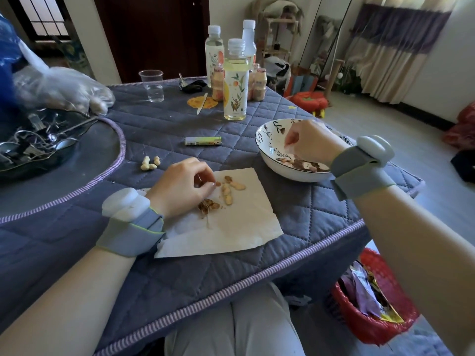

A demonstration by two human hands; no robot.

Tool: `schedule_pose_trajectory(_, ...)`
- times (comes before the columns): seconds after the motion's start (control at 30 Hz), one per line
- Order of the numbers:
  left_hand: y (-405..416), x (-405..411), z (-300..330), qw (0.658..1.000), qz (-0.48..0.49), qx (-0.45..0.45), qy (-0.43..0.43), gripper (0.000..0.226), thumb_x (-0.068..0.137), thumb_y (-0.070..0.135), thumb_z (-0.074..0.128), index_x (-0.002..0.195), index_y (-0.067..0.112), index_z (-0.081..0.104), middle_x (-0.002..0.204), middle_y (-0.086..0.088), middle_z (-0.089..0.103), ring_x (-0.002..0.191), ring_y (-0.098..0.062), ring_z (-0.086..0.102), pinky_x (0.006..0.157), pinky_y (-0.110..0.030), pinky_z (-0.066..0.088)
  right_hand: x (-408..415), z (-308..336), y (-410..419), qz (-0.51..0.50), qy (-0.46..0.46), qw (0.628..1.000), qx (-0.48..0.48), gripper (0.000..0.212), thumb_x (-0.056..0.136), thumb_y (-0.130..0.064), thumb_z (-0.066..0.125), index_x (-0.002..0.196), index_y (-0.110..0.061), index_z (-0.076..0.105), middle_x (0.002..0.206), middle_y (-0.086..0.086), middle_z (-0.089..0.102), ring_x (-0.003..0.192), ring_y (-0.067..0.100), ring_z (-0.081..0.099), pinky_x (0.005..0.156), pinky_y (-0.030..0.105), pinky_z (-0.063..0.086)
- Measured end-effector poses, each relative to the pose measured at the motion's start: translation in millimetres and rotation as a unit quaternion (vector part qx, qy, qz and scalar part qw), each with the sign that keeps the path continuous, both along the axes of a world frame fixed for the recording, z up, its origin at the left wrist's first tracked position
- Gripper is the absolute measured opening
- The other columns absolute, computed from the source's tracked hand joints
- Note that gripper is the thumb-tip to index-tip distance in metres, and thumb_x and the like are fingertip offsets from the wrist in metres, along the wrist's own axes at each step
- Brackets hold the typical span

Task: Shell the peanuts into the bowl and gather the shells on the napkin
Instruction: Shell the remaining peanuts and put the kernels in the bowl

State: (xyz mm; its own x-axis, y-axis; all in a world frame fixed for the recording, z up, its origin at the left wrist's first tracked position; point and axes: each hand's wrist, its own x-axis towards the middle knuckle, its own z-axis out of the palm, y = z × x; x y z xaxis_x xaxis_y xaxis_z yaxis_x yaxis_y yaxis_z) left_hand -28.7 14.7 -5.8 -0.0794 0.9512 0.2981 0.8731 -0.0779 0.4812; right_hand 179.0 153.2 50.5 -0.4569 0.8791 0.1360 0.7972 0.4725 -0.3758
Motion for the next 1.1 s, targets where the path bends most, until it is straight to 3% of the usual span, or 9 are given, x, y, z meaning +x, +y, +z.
schedule_pose_trajectory(0.07,0.8,-1.2,-1.0,1.000,-0.007,-0.008,0.005,0.004,0.080,0.016,0.065,0.084,0.015,0.067,0.087,-0.001,0.059,0.077,-0.015,0.056,0.065,-0.008,0.036,-2.3,-2.4,3.7,0.004,-0.029,0.999,-0.015,0.012,0.082,-0.006,0.058,0.089,-0.006,0.068,0.096,0.013,0.067,0.084,0.023,0.057,0.074,0.030,0.045)
schedule_pose_trajectory(0.17,1.0,-2.1,-1.5,1.000,-0.020,-0.007,0.004,0.005,0.081,0.016,0.065,0.085,0.015,0.068,0.088,-0.001,0.061,0.074,-0.009,0.054,0.065,-0.007,0.036,-5.5,-3.5,4.1,0.013,-0.041,0.998,-0.051,0.009,0.080,-0.007,0.062,0.086,-0.007,0.068,0.093,0.013,0.067,0.079,0.024,0.061,0.074,0.031,0.053)
schedule_pose_trajectory(0.27,-0.2,-1.4,-1.0,0.999,-0.035,-0.003,-0.003,0.006,0.082,0.016,0.064,0.085,0.019,0.068,0.084,0.004,0.061,0.074,-0.001,0.053,0.066,-0.004,0.037,-7.6,-3.1,1.9,0.020,-0.054,0.996,-0.064,0.014,0.078,-0.008,0.066,0.091,-0.006,0.069,0.090,0.012,0.068,0.074,0.021,0.061,0.064,0.024,0.050)
schedule_pose_trajectory(0.47,-0.2,-4.0,0.3,0.998,-0.036,0.035,-0.031,0.012,0.084,0.018,0.062,0.095,0.018,0.066,0.092,0.008,0.059,0.078,-0.009,0.057,0.066,-0.005,0.040,-17.8,4.0,-3.2,0.018,-0.011,1.000,0.009,0.021,0.087,-0.012,0.050,0.096,-0.006,0.068,0.103,0.014,0.066,0.090,0.028,0.059,0.080,0.036,0.049)
schedule_pose_trajectory(0.6,-3.1,-15.3,3.1,0.998,0.013,0.047,-0.048,0.009,0.084,0.013,0.060,0.088,0.014,0.068,0.089,0.000,0.061,0.076,-0.014,0.058,0.067,-0.017,0.042,-43.7,14.6,-15.9,0.053,0.054,0.995,0.060,0.021,0.086,-0.014,0.049,0.090,-0.006,0.068,0.097,0.016,0.067,0.093,0.031,0.058,0.079,0.035,0.046)
schedule_pose_trajectory(0.67,-4.5,-22.1,4.1,0.995,0.068,0.054,-0.049,0.009,0.082,0.012,0.060,0.084,0.013,0.069,0.088,-0.005,0.064,0.076,-0.019,0.059,0.073,-0.029,0.047,-57.0,17.8,-24.1,0.079,0.088,0.992,0.051,0.019,0.086,-0.015,0.051,0.092,-0.010,0.068,0.099,0.013,0.068,0.095,0.030,0.058,0.081,0.034,0.046)
schedule_pose_trajectory(0.73,-9.5,-36.2,5.7,0.989,0.140,0.028,-0.045,0.010,0.082,0.015,0.059,0.083,0.014,0.069,0.091,-0.009,0.066,0.084,-0.025,0.061,0.081,-0.031,0.046,-74.6,18.0,-31.9,0.111,0.098,0.988,0.044,0.019,0.086,-0.015,0.051,0.093,-0.010,0.068,0.099,0.011,0.068,0.096,0.028,0.058,0.081,0.031,0.045)
schedule_pose_trajectory(0.97,-29.4,-86.9,3.2,0.965,0.247,-0.091,-0.005,0.014,0.077,0.025,0.064,0.086,0.021,0.073,0.101,-0.011,0.068,0.099,-0.034,0.059,0.083,-0.036,0.048,-145.5,-7.6,-49.3,0.228,0.045,0.973,0.012,0.019,0.086,-0.012,0.052,0.095,-0.007,0.068,0.102,0.010,0.069,0.095,0.026,0.058,0.080,0.027,0.040)
schedule_pose_trajectory(1.1,-29.4,-88.3,2.7,0.964,0.252,-0.085,-0.010,0.014,0.072,0.026,0.068,0.085,0.023,0.072,0.101,-0.013,0.065,0.101,-0.036,0.058,0.081,-0.040,0.049,-177.1,-19.6,-58.5,0.266,0.005,0.964,0.006,0.022,0.086,-0.012,0.052,0.102,-0.011,0.067,0.106,0.012,0.068,0.100,0.029,0.058,0.083,0.030,0.042)
